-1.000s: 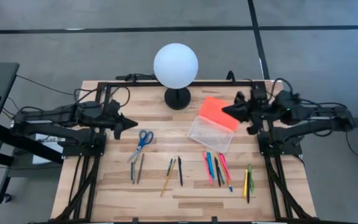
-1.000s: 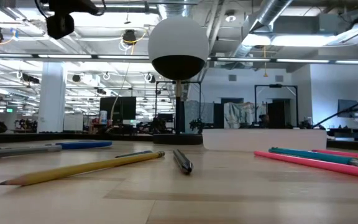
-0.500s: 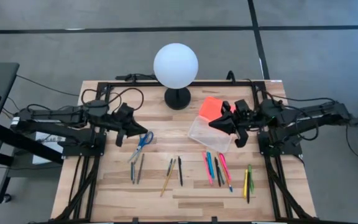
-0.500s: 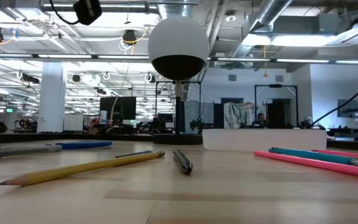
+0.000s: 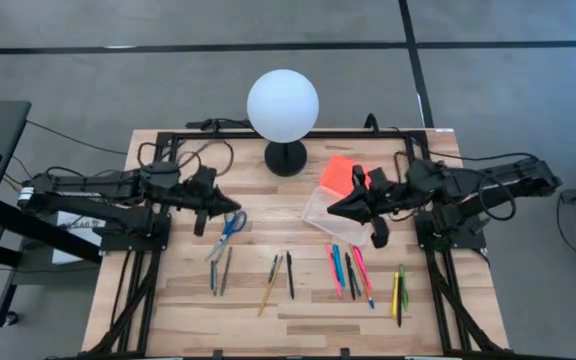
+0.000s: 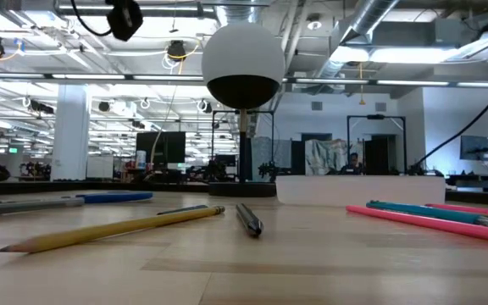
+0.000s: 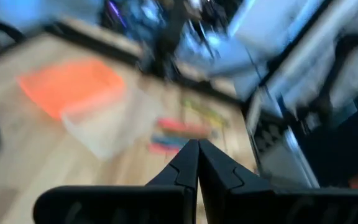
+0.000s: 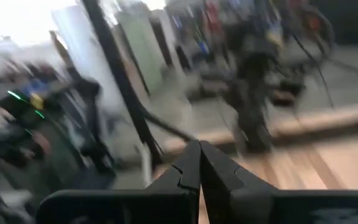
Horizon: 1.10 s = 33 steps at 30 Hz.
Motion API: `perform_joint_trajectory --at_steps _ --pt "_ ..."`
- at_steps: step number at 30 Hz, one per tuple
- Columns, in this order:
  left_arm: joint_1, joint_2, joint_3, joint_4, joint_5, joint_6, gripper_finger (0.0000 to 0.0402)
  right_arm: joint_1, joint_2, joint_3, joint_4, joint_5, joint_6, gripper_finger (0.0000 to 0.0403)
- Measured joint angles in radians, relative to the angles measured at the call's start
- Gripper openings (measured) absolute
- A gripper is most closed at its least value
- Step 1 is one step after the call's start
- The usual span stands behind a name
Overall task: Pick & place school supplies into a supply box
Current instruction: Put the black pen into the orange supply box
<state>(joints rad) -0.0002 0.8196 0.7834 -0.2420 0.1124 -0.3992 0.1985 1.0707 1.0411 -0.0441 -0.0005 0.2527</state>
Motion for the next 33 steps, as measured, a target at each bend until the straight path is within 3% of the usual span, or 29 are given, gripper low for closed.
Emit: perform_joint_trajectory --at_steps 7,11,18,25,33 --pt "-0.041 0.038 -0.001 -0.295 0.020 -0.034 0.0000 0.025 0.079 0.134 -0.368 0.115 0.000 0.0000" --pt "-0.048 0.095 -0.001 -0.305 0.058 -0.025 0.0000 0.022 0.115 0.161 -0.540 0.148 0.051 0.0000" --pt "-0.045 0.216 -0.001 -0.417 -0.047 -0.023 0.0000 0.024 0.150 0.168 -0.725 0.160 0.184 0.0000" --pt "-0.045 0.289 -0.001 -0.469 -0.024 -0.006 0.0000 0.050 0.182 0.168 -1.051 0.160 0.500 0.0000" --pt "-0.045 0.288 -0.001 -0.473 -0.129 0.013 0.0000 0.224 0.226 0.169 -1.275 0.163 1.001 0.0000"
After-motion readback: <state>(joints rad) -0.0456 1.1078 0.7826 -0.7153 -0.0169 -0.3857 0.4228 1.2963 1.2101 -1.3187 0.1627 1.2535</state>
